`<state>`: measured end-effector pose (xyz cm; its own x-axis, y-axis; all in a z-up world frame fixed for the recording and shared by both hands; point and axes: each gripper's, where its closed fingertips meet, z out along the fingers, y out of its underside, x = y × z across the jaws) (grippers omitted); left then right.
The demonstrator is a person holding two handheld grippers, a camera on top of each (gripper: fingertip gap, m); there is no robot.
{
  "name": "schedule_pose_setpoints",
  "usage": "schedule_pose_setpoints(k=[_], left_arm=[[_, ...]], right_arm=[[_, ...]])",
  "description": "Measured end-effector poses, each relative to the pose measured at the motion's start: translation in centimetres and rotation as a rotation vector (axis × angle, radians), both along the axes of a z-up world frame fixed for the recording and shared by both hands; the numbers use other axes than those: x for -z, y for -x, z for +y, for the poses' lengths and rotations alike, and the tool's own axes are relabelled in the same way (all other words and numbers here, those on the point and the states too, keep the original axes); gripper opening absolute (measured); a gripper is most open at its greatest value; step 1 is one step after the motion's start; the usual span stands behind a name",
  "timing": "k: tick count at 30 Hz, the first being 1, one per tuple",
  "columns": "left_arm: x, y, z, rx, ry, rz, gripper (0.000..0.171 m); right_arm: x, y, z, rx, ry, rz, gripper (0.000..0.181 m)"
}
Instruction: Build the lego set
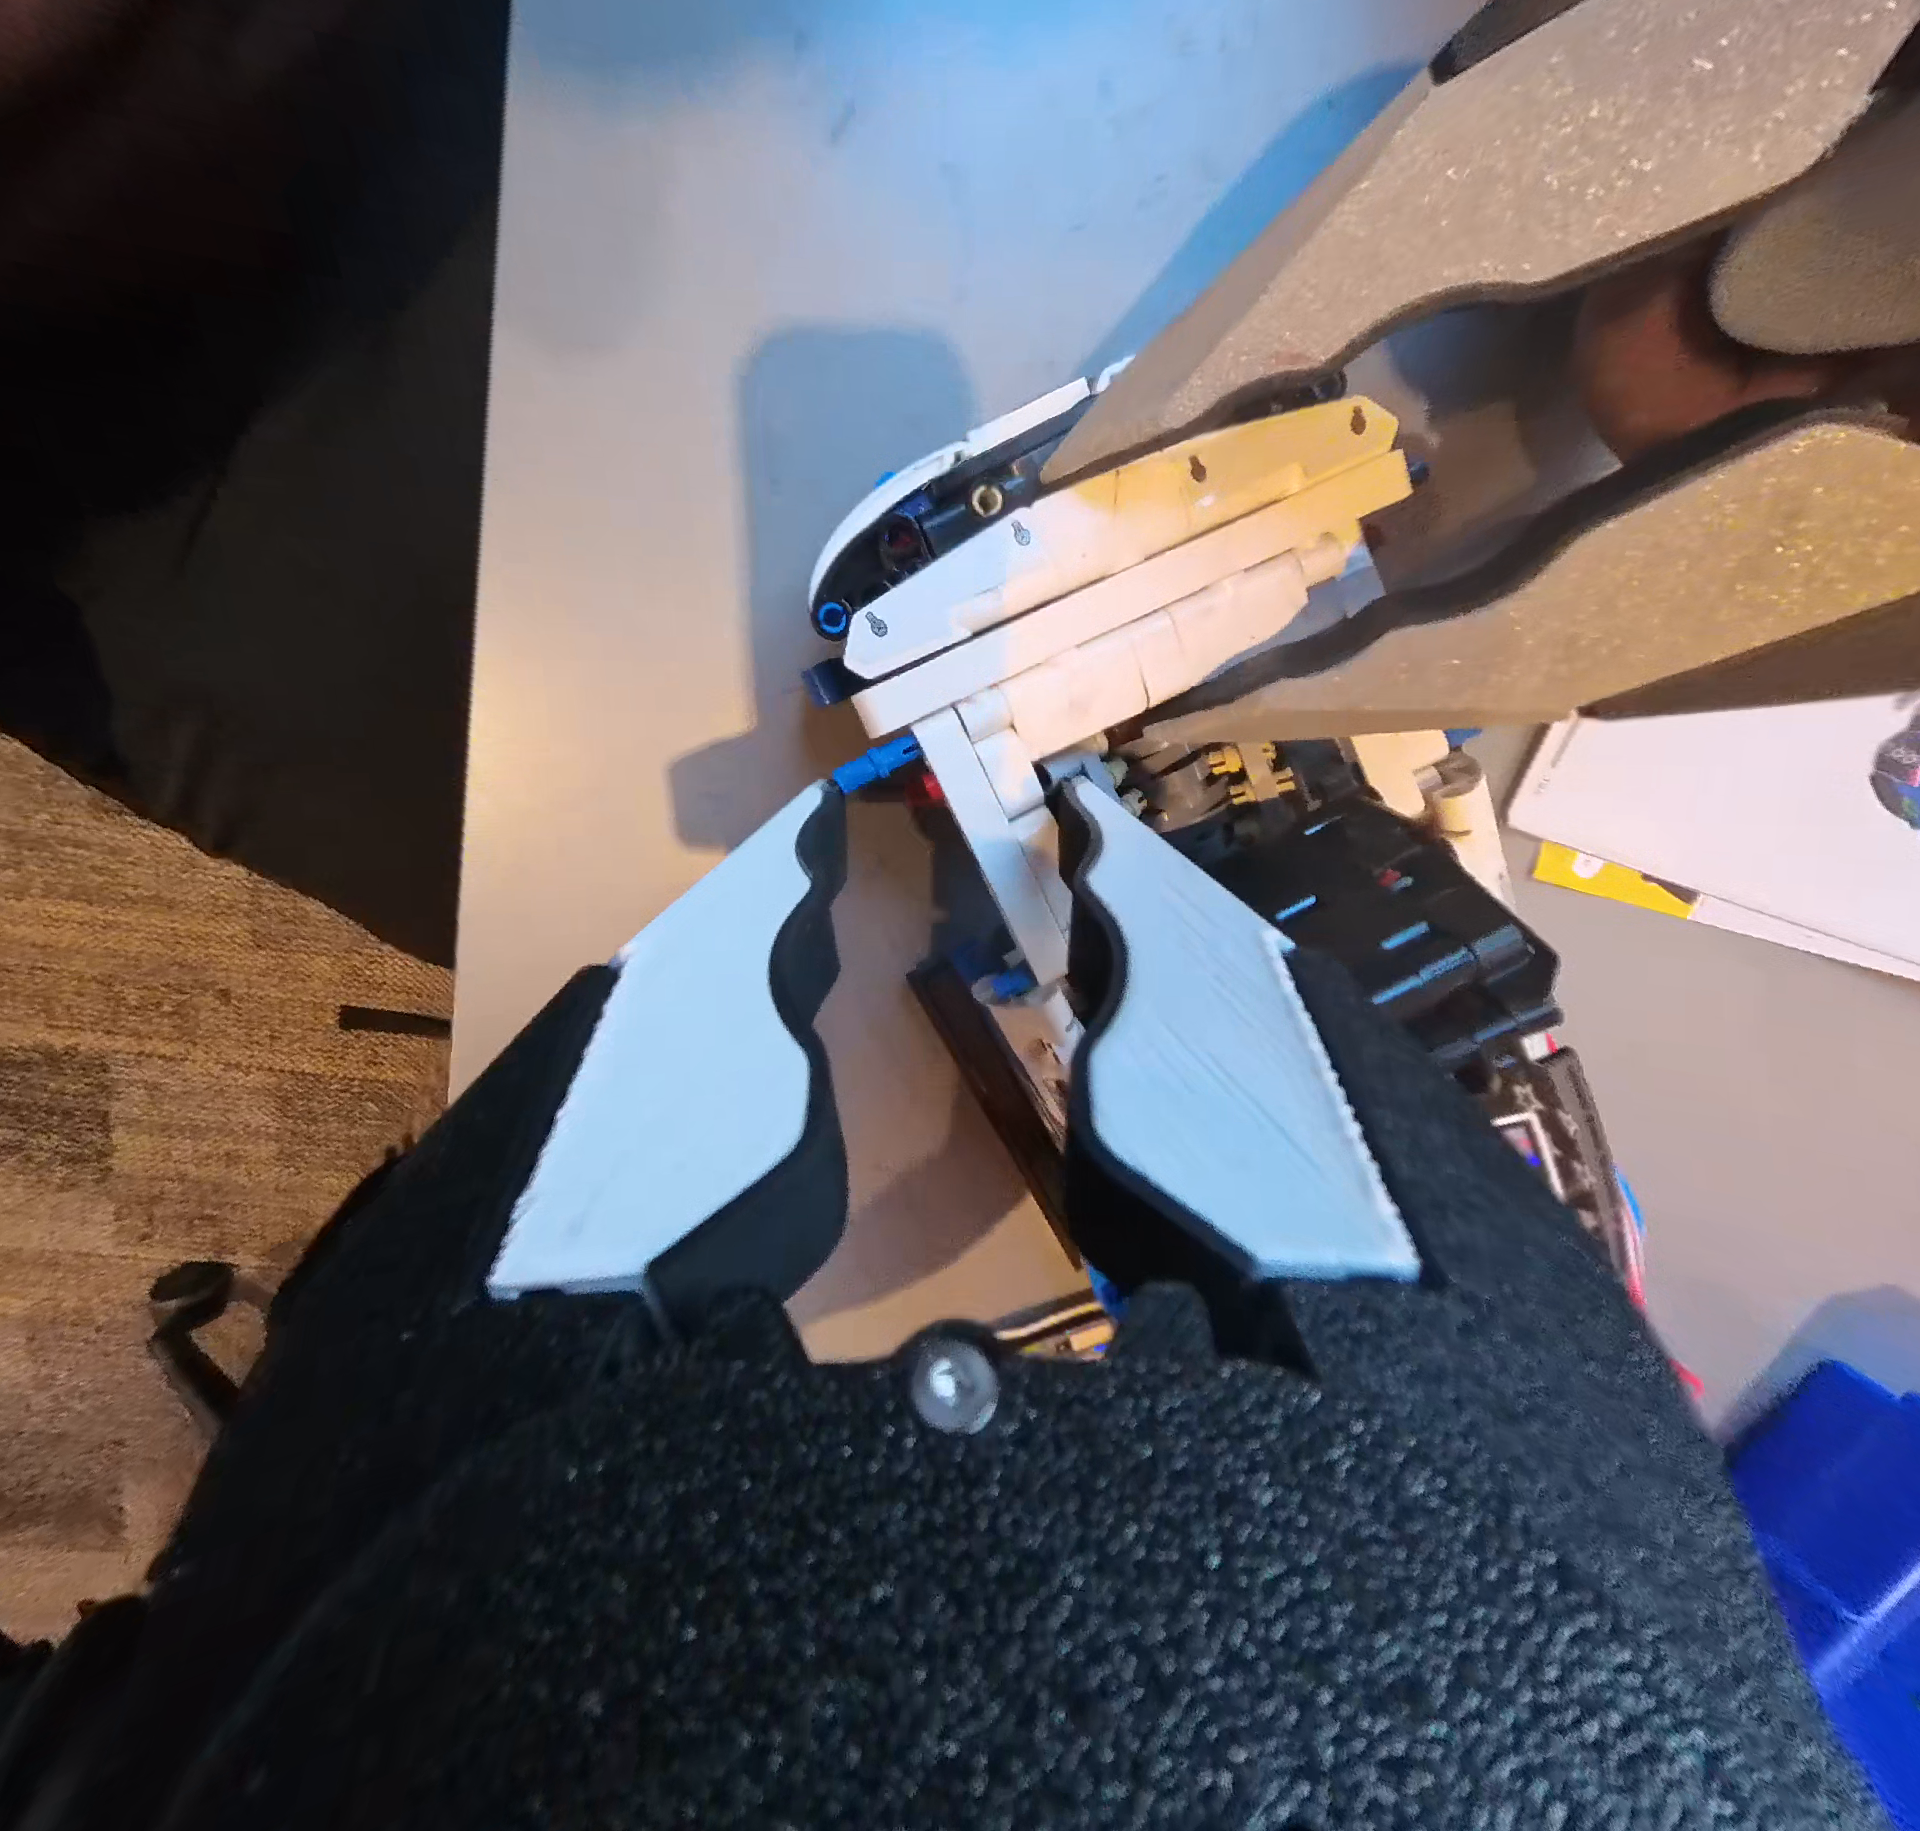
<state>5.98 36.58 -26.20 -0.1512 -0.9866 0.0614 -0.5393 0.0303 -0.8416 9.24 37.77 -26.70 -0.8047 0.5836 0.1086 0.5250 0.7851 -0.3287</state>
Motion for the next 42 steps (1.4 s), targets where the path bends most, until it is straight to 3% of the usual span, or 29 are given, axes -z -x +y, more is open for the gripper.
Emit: schedule_pose_setpoints(k=[8, 15, 21, 24, 42], left_arm=[[-0.02, 0.03, 0.01, -0.018, 0.0, 0.04, 0.04], [-0.08, 0.04, -0.5, -0.014, -0.013, 0.065, 0.045], [-0.12, -0.07, -0.16, -0.018, -0.007, 0.05, 0.039], [-0.09, 0.06, -0.12, -0.026, -0.011, 0.063, 0.045], [0.12, -0.01, -0.24, 0.013, 0.045, 0.102, 0.038]], right_arm=[[-0.07, 0.12, -0.09, 0.031, 0.128, 0.056, 0.042], [-0.02, 0.12, -0.09, 0.024, 0.129, 0.09, 0.042], [-0.01, 0.15, -0.11, 0.033, 0.133, 0.094, 0.042], [-0.01, 0.18, -0.13, 0.035, 0.143, 0.089, 0.042], [0.06, 0.25, -0.26, 0.043, 0.205, 0.109, 0.041]])
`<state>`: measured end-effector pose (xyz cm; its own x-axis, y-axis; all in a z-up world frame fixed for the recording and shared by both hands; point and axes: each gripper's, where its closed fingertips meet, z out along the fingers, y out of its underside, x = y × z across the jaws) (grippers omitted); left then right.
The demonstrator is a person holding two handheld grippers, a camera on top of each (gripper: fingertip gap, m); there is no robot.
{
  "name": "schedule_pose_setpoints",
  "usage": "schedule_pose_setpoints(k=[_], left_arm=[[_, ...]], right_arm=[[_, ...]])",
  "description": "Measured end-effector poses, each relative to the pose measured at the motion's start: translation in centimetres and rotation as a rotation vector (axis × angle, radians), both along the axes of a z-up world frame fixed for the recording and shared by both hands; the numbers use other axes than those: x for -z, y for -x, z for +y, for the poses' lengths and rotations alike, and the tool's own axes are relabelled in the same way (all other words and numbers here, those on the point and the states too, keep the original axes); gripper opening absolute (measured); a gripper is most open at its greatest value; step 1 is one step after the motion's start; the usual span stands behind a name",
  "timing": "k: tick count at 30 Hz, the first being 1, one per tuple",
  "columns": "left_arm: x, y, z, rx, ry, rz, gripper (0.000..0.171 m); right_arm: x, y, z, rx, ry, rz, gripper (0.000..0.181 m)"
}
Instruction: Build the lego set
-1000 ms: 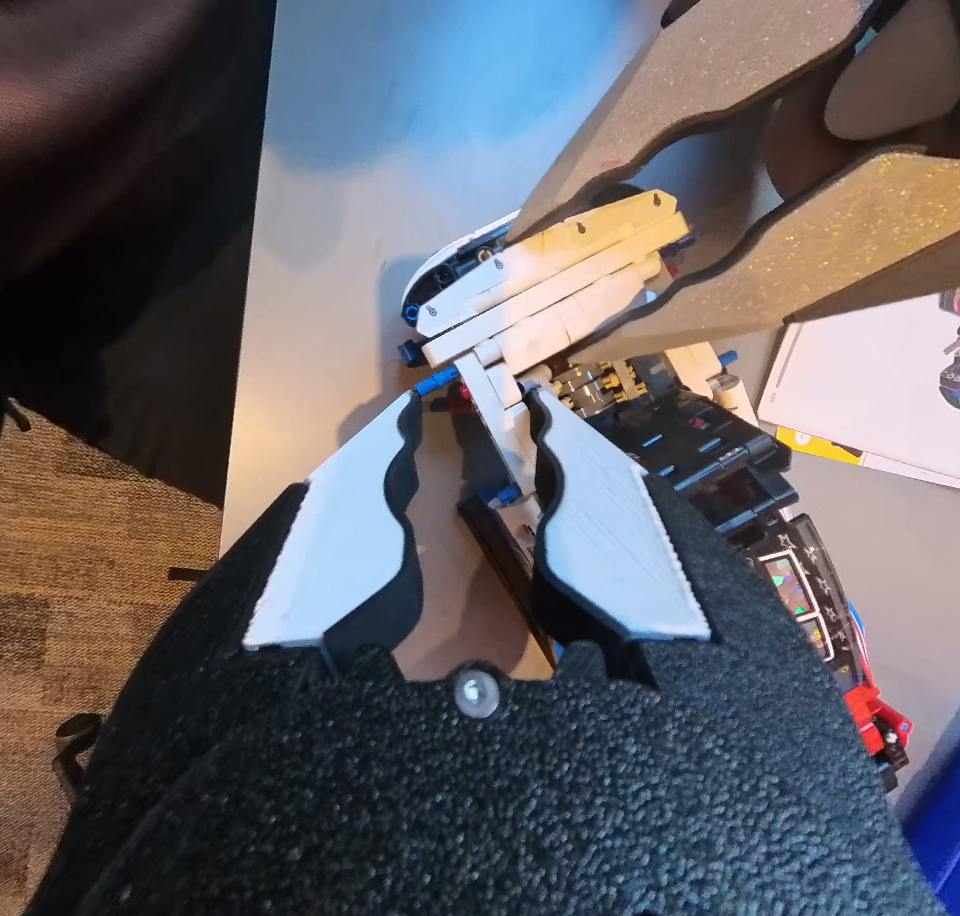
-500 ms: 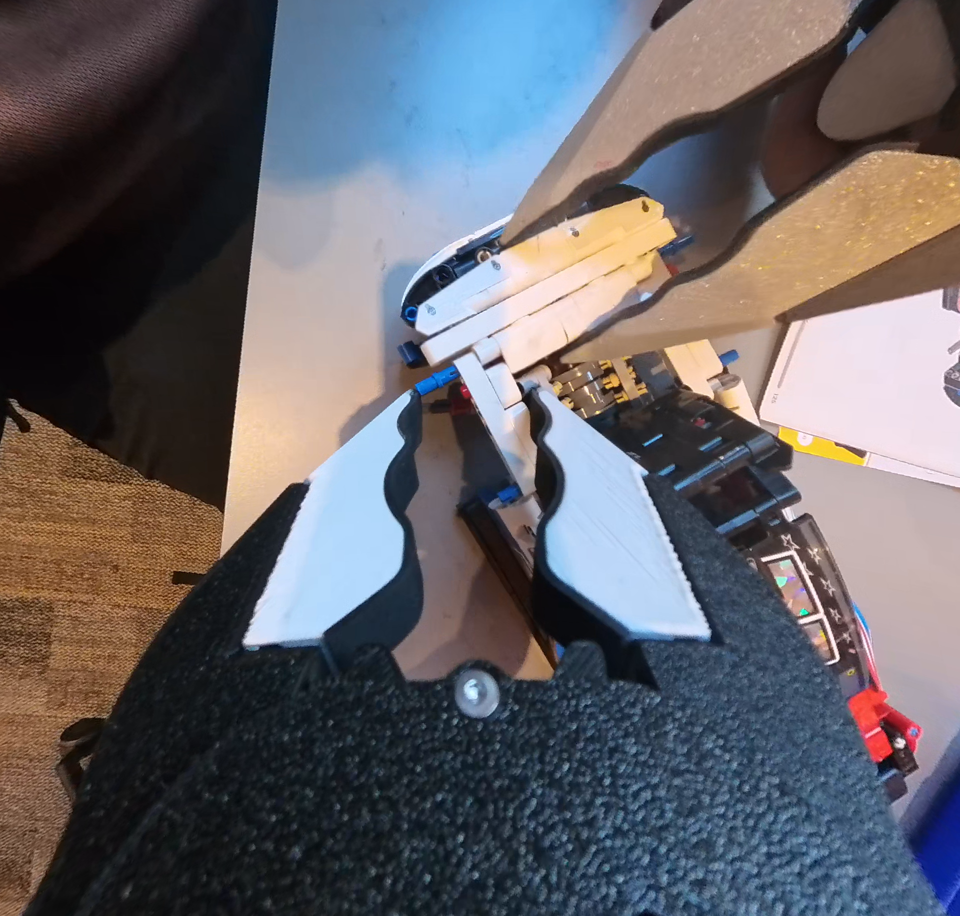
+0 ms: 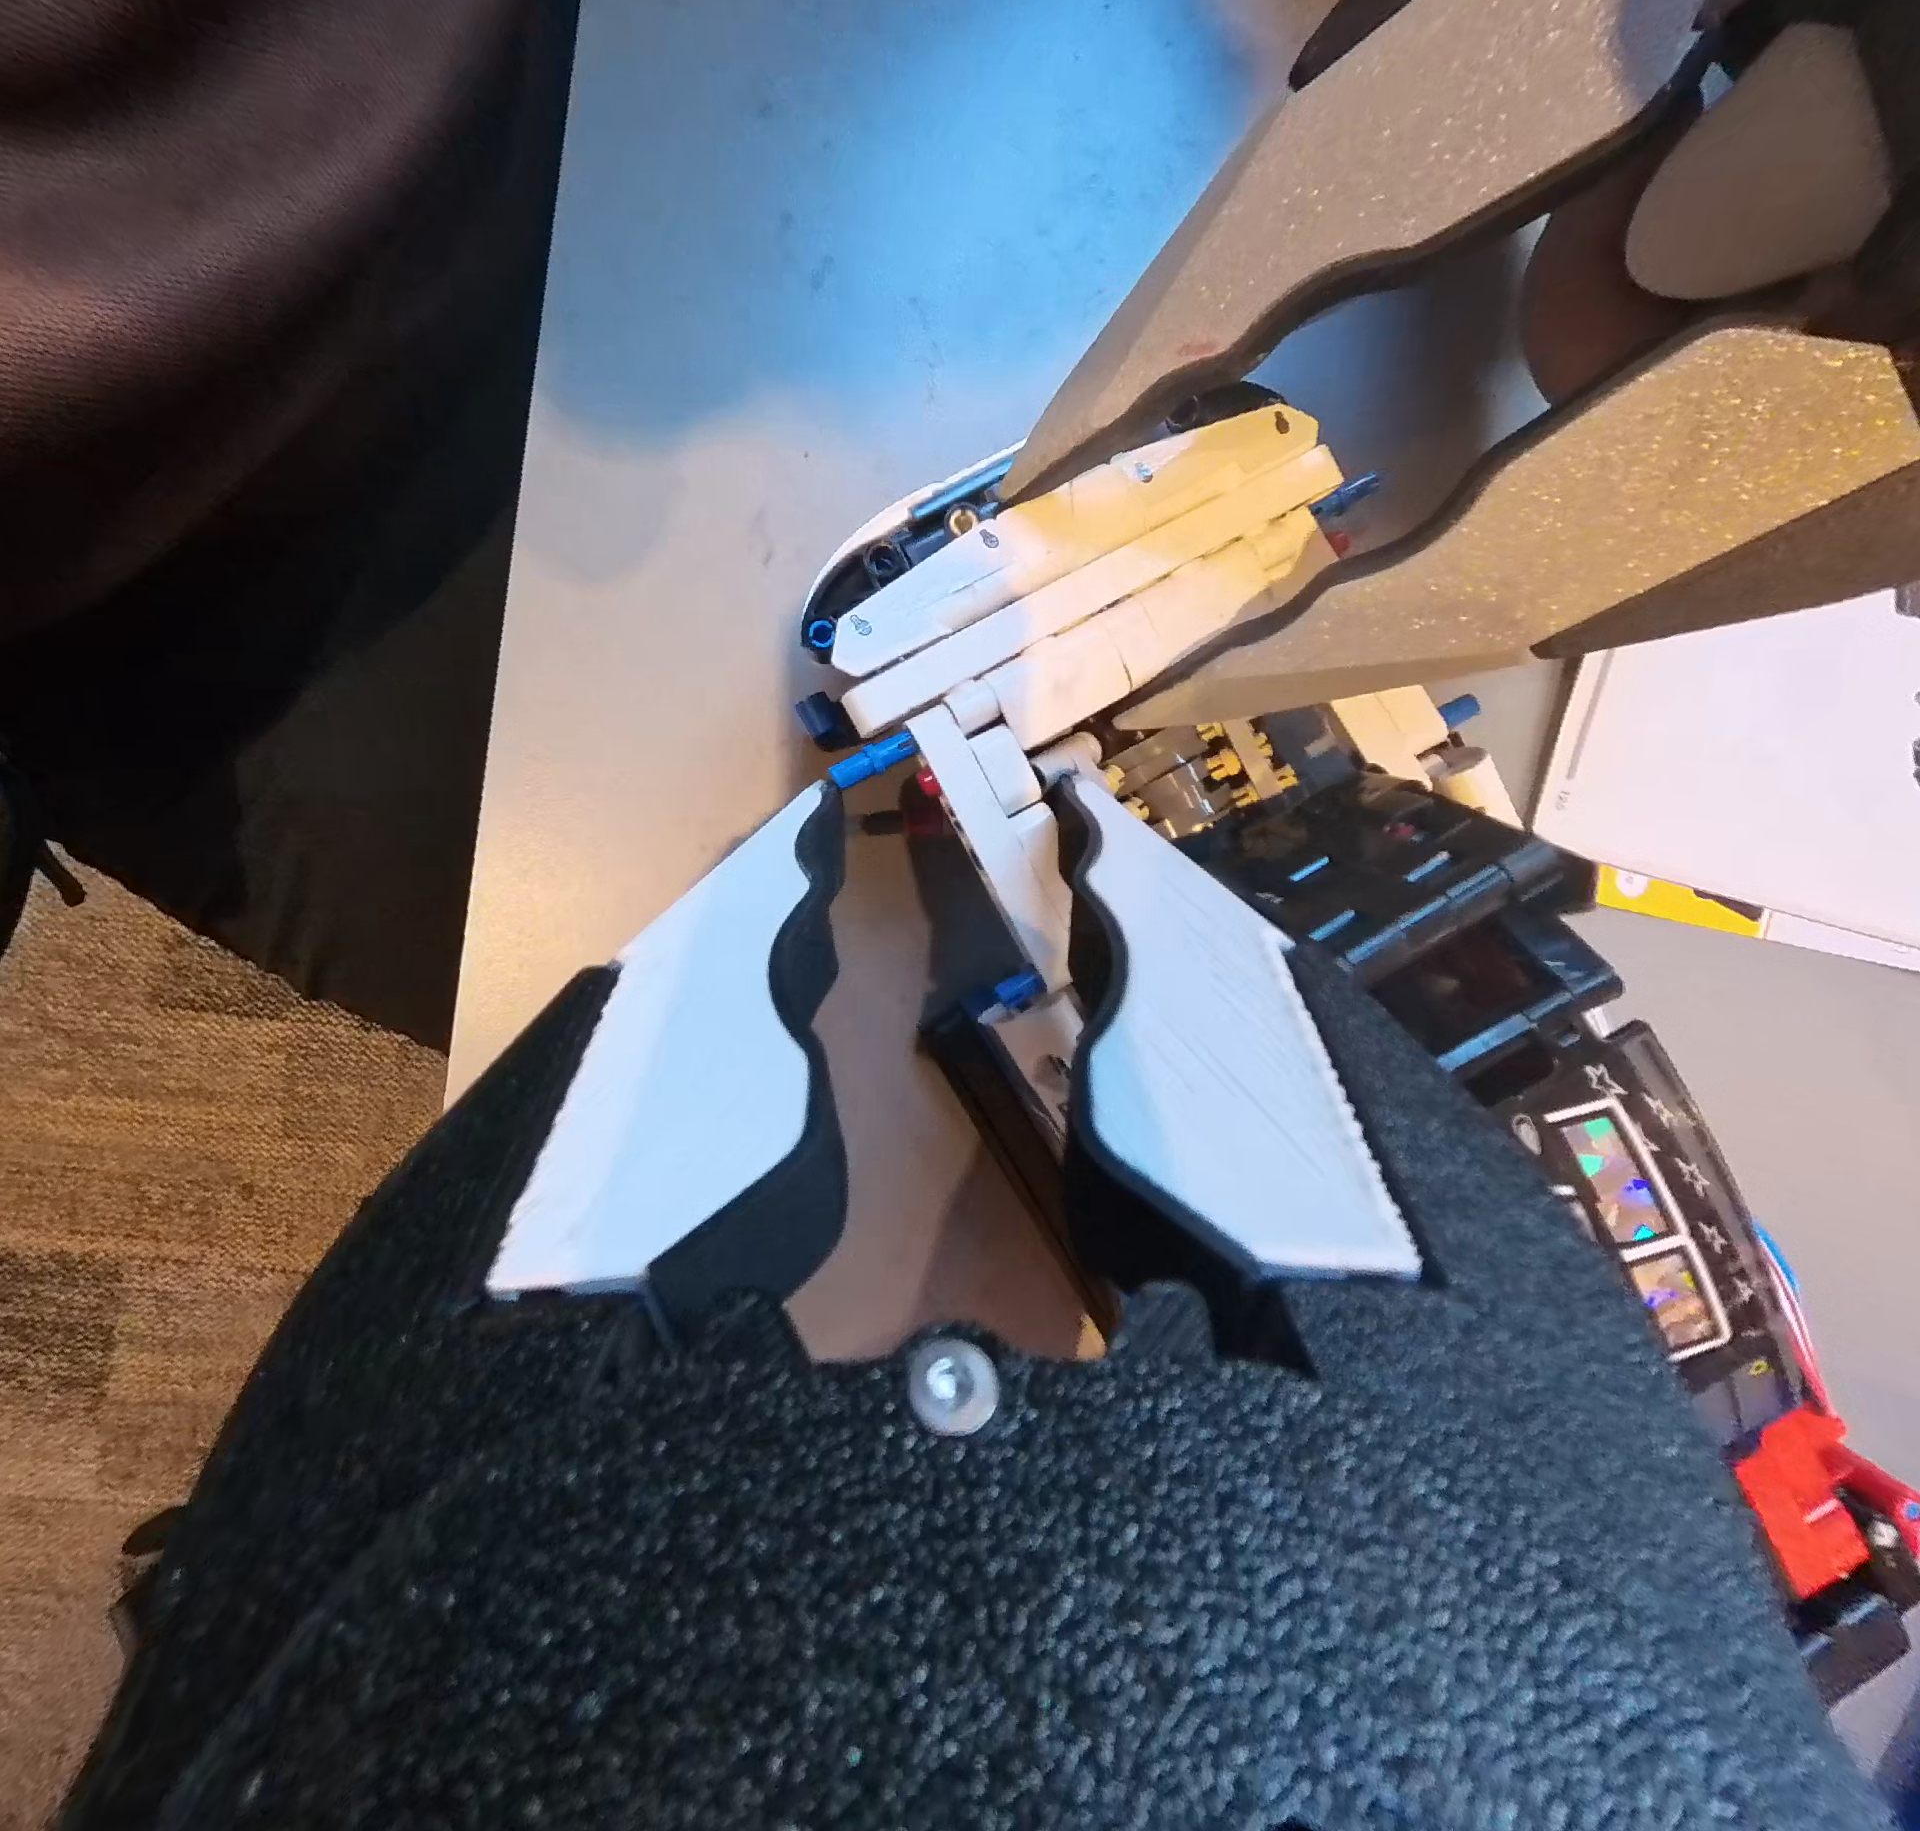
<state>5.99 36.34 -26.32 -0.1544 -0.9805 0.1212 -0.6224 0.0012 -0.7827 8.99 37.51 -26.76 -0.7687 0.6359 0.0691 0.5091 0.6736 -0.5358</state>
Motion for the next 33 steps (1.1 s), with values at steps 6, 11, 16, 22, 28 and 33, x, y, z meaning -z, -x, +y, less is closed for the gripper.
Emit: schedule_pose_setpoints(k=[6, 11, 16, 22, 28, 33], left_arm=[[0.06, 0.02, 0.03, -0.002, 0.037, 0.01, 0.038], [0.1, 0.04, 0.04, 0.003, 0.048, 0.022, 0.038], [0.13, 0.06, 0.05, 0.001, 0.054, 0.024, 0.038], [0.17, 0.14, 0.08, -0.002, 0.055, 0.027, 0.039], [0.2, 0.22, 0.09, -0.004, 0.06, 0.03, 0.038], [0.16, 0.14, 0.08, 0.003, 0.053, 0.029, 0.039]], right_arm=[[0.02, -0.01, -0.03, 0.006, 0.021, -0.005, 0.041], [0.03, -0.03, -0.03, 0.005, 0.03, -0.013, 0.04], [0.07, -0.04, 0.0, 0.009, 0.038, -0.021, 0.04], [0.12, 0.03, 0.11, 0.006, 0.022, -0.019, 0.038], [0.2, 0.1, 0.17, 0.005, -0.013, -0.011, 0.037], [0.11, 0.06, 0.05, 0.016, 0.028, -0.019, 0.039]])
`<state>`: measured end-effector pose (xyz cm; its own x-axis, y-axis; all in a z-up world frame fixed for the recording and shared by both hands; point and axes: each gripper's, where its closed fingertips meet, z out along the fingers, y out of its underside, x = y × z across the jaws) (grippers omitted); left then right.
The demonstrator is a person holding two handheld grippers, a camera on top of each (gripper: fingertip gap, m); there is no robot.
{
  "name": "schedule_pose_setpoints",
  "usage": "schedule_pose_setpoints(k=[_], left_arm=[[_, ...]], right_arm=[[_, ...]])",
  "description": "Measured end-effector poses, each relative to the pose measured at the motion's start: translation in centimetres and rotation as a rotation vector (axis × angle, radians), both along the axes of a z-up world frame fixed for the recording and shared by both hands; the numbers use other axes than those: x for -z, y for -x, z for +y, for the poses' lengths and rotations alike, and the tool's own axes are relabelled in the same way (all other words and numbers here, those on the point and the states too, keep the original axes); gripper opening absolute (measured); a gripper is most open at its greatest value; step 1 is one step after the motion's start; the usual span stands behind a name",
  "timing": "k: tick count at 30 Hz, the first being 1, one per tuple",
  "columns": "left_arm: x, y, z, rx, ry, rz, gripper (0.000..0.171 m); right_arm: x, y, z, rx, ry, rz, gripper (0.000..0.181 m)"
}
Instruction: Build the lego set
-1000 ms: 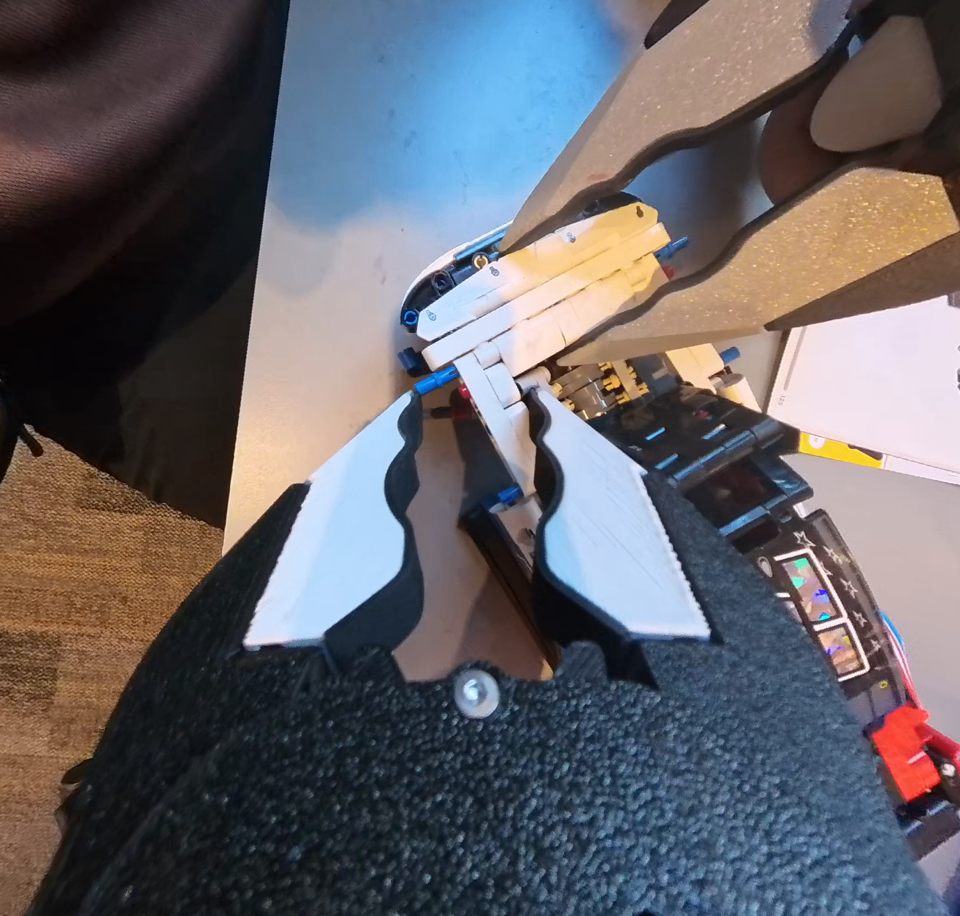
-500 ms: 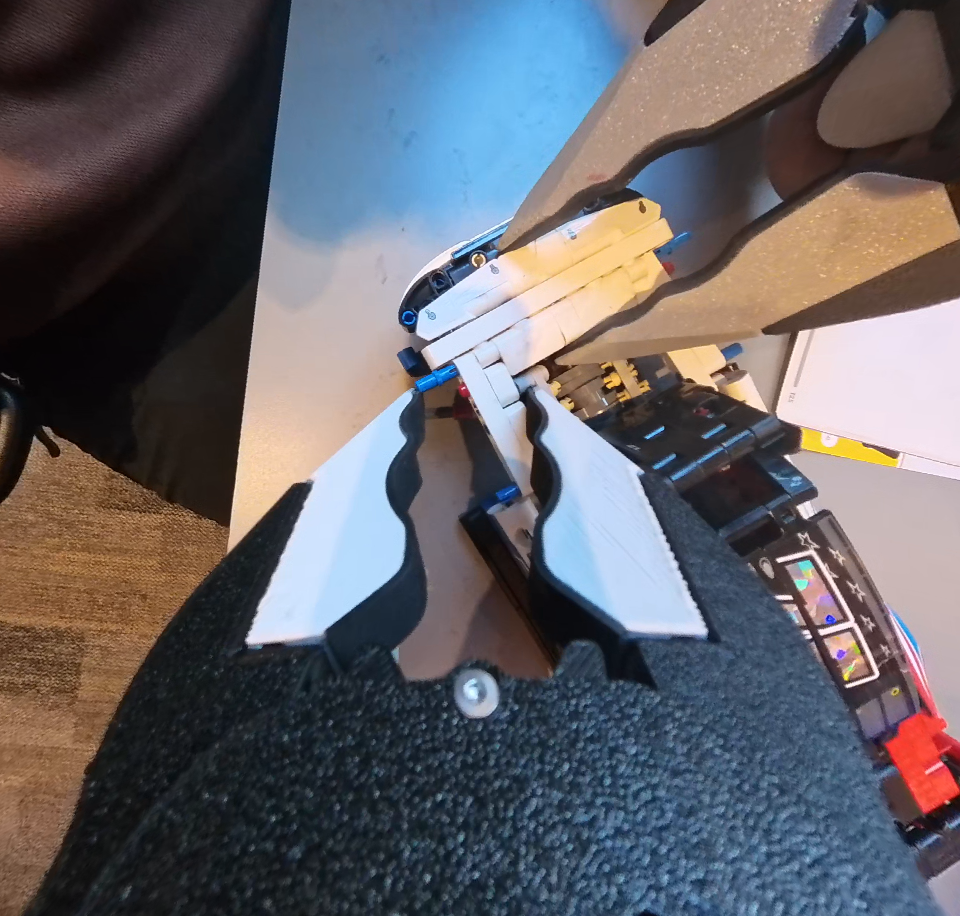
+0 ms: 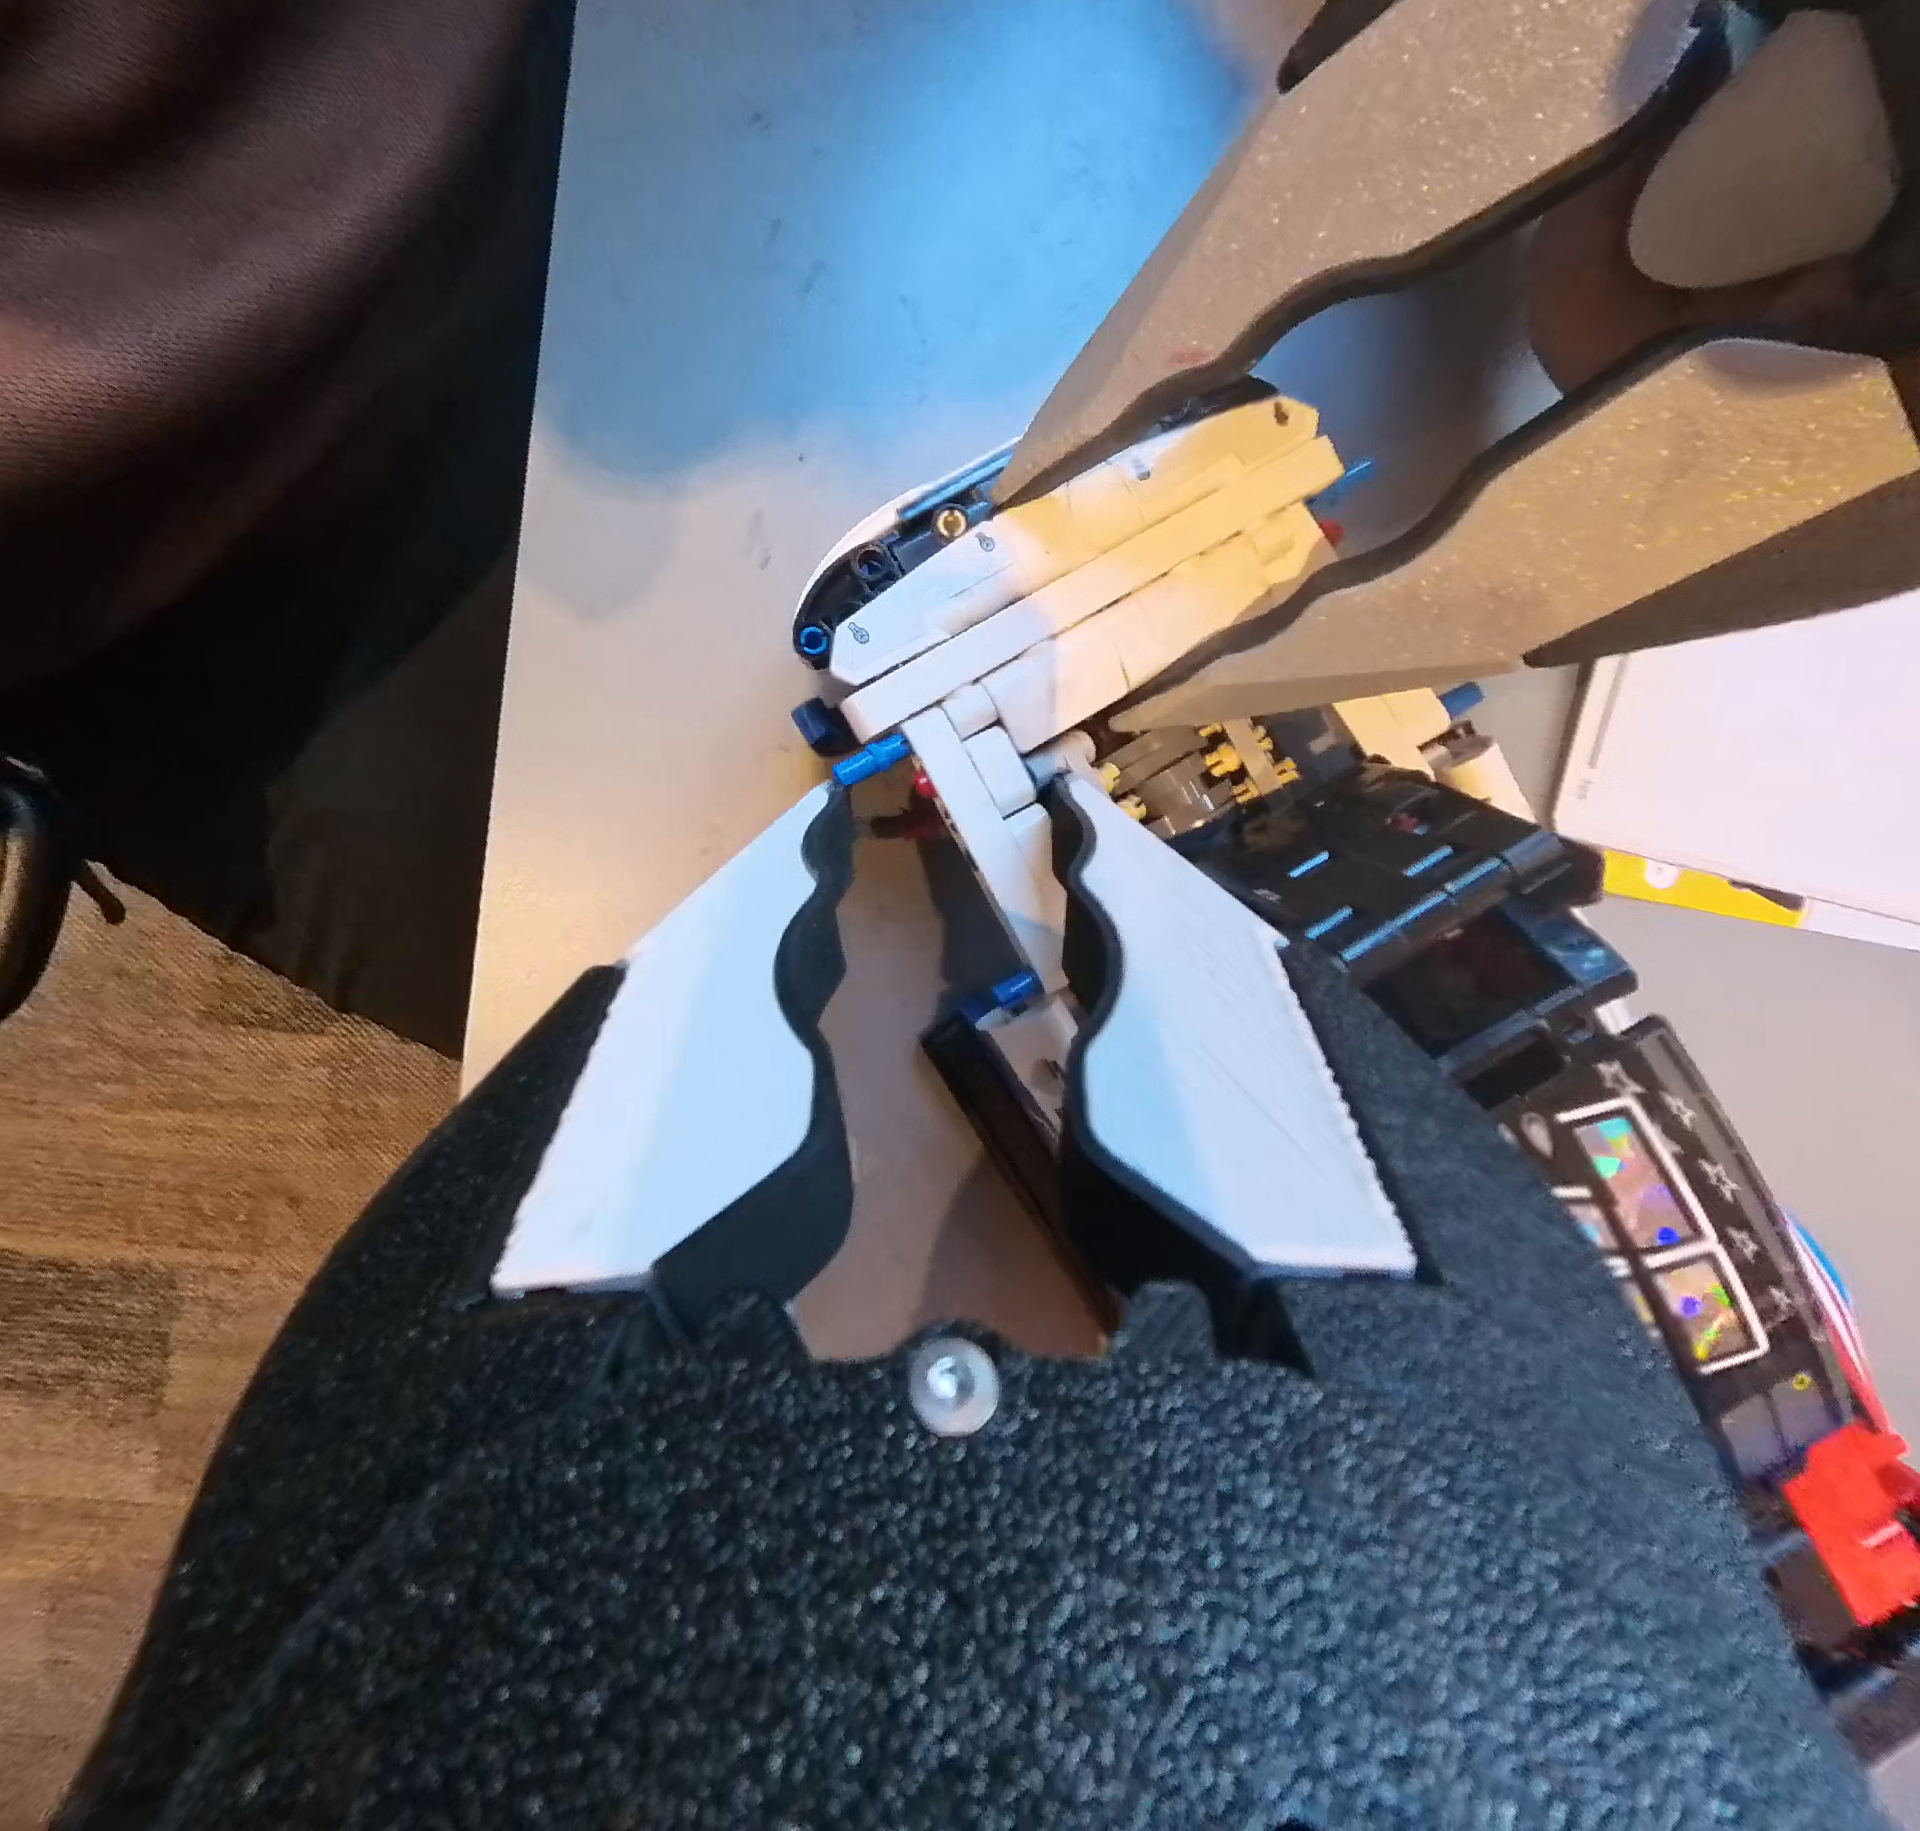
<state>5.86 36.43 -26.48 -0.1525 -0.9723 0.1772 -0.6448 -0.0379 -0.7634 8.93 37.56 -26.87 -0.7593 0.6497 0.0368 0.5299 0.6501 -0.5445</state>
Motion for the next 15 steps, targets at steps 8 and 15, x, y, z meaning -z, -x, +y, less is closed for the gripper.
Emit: schedule_pose_setpoints(k=[8, 15], left_arm=[[0.01, -0.07, -0.02, 0.016, 0.015, 0.01, 0.038], [0.04, -0.18, -0.01, 0.015, 0.009, -0.01, 0.038]], right_arm=[[-0.13, -0.05, -0.12, 0.008, 0.054, 0.023, 0.04], [-0.16, -0.08, -0.05, 0.019, 0.067, 0.007, 0.039]])
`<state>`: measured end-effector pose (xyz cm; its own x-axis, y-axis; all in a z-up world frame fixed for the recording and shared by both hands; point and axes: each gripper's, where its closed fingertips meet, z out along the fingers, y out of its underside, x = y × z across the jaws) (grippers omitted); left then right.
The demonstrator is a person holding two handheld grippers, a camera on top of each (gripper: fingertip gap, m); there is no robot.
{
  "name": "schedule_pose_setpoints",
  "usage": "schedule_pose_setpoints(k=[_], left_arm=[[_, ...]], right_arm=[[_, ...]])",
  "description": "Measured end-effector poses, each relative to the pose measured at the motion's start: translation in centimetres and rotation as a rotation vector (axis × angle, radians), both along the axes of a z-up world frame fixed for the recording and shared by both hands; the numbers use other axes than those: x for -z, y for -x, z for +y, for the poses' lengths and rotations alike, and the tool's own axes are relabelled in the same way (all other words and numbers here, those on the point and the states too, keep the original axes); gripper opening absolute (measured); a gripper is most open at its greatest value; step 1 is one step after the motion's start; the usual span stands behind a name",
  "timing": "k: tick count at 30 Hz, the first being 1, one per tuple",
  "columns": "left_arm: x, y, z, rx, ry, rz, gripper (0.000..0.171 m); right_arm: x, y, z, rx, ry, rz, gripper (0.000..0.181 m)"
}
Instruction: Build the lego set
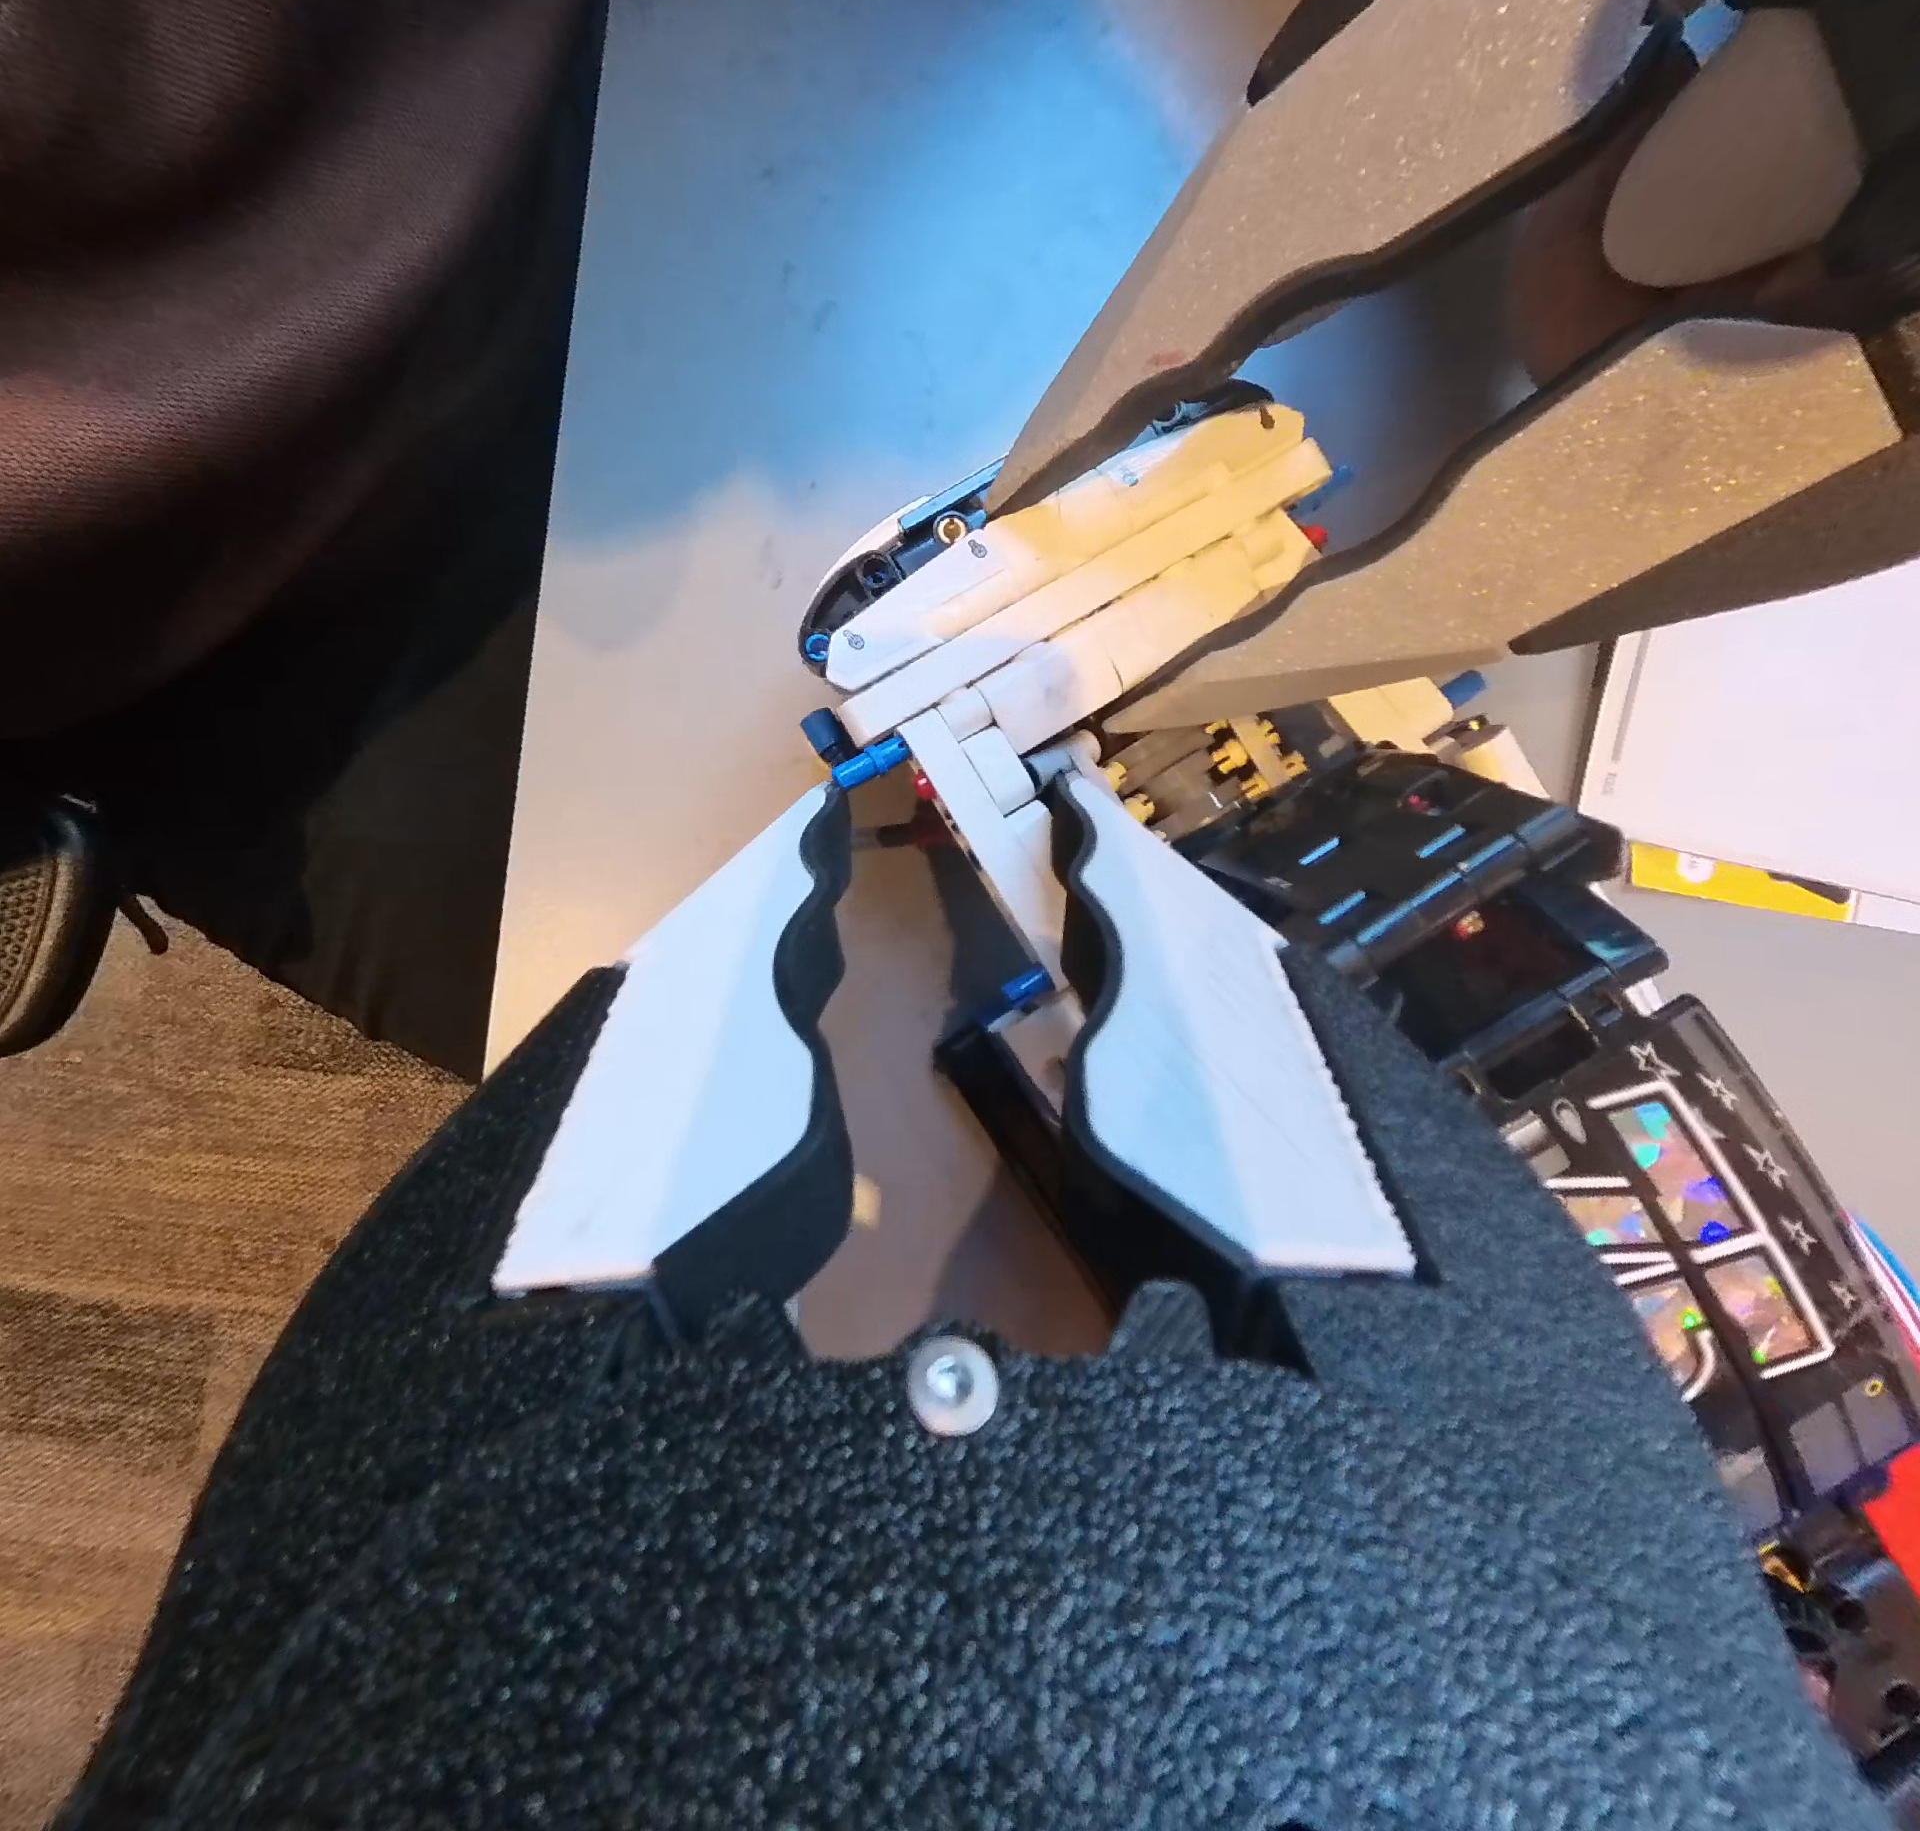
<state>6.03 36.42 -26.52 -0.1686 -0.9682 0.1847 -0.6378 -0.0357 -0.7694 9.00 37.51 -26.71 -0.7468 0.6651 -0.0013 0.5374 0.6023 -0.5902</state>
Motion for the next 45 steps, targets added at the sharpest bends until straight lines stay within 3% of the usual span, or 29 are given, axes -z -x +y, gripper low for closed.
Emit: schedule_pose_setpoints(k=[12, 21, 33, 38, 41, 45], left_arm=[[0.0, 0.0, 0.0, 0.009, -0.002, -0.007, 0.038], [0.0, -0.1, -0.1, 0.016, -0.007, -0.005, 0.038], [0.0, -0.2, -0.1, 0.04, -0.002, 0.027, 0.039], [-0.1, 0.0, -0.2, 0.023, -0.035, 0.02, 0.039], [-0.2, 0.2, -0.1, -0.002, -0.079, 0.035, 0.039], [-0.3, 0.1, -0.5, -0.033, -0.115, 0.051, 0.039]], right_arm=[[0.1, 0.0, 0.1, -0.01, -0.037, 0.001, 0.039], [-1.0, -0.3, -0.3, -0.027, 0.041, 0.002, 0.037], [-0.7, -0.1, -0.2, -0.093, -0.046, -0.022, 0.038], [-1.9, -0.5, 0.4, 0.104, -0.102, 0.124, 0.059], [-2.2, -1.1, 1.1, 0.337, -0.101, 0.282, 0.037], [-3.1, -1.9, -0.2, 0.527, 0.153, 0.359, 0.033]])
